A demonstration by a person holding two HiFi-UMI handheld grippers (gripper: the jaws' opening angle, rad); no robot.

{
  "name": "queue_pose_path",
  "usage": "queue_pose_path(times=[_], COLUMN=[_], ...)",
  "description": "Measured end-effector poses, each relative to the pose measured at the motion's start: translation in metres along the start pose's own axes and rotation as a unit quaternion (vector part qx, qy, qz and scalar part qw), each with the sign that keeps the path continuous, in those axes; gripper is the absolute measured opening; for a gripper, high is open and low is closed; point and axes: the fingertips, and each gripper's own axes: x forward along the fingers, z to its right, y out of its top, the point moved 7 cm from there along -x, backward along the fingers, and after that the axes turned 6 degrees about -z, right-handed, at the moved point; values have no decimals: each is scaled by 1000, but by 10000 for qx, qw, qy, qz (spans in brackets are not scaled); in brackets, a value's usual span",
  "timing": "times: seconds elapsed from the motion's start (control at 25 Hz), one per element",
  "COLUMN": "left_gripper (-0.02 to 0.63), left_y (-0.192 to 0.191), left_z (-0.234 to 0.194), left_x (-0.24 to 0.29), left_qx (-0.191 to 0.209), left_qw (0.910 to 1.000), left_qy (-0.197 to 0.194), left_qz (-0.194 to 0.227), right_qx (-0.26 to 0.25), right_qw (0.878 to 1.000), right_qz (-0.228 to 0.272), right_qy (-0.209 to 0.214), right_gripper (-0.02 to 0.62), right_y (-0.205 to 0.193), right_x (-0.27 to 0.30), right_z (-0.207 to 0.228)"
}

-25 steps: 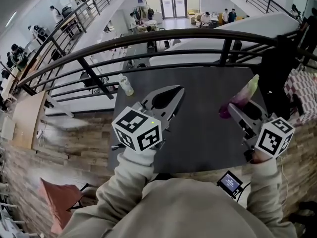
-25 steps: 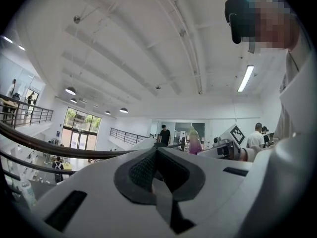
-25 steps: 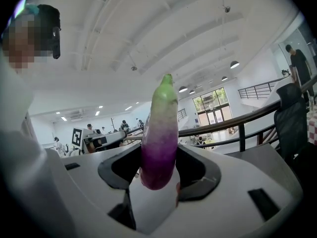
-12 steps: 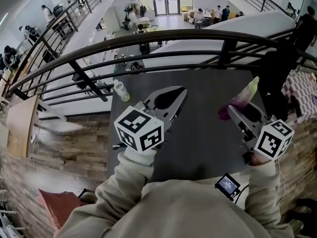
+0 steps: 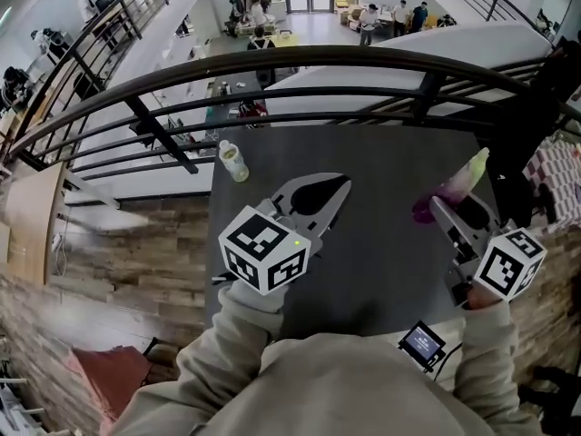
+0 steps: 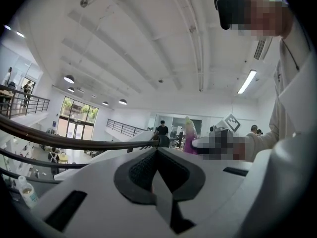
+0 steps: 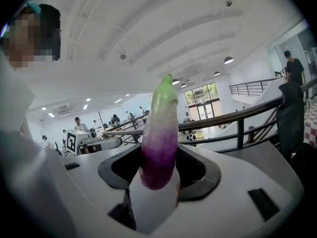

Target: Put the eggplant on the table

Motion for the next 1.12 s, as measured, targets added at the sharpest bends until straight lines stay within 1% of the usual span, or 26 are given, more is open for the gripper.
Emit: queue_pose_path(times=[0.16,0.24,0.4,0.56,0.72,0.88,1.12], left_gripper=[3,3,3,2,2,2,2], left_y=[-12,-11,-3,9,11,7,5], left_z=[-22,-30,-28,-29,-24,-21,-14], left_x=[-18,-27,-31,-30,-31,-38,-39], left_qx=[-151,-176,-101,-59,48,-13,-39], left_qw=[9998,9996,9993,9977,9976,9973,9973], left_qy=[148,228,340,628,658,702,664], left_qz=[-7,39,141,243,203,227,325], right_qx=[-1,2,-119,-239,-353,-403,-421], right_qw=[9998,9997,9993,9981,9963,9948,9936], right_qz=[-170,-220,-293,-353,-401,-418,-459], right_qy=[59,94,199,444,674,843,942], right_gripper=[229,229,229,229,229,229,229], right_y=[-6,-6,3,12,15,13,9], right_x=[19,26,27,36,46,54,55], right_z=[-9,-17,-20,-16,-19,-25,-27])
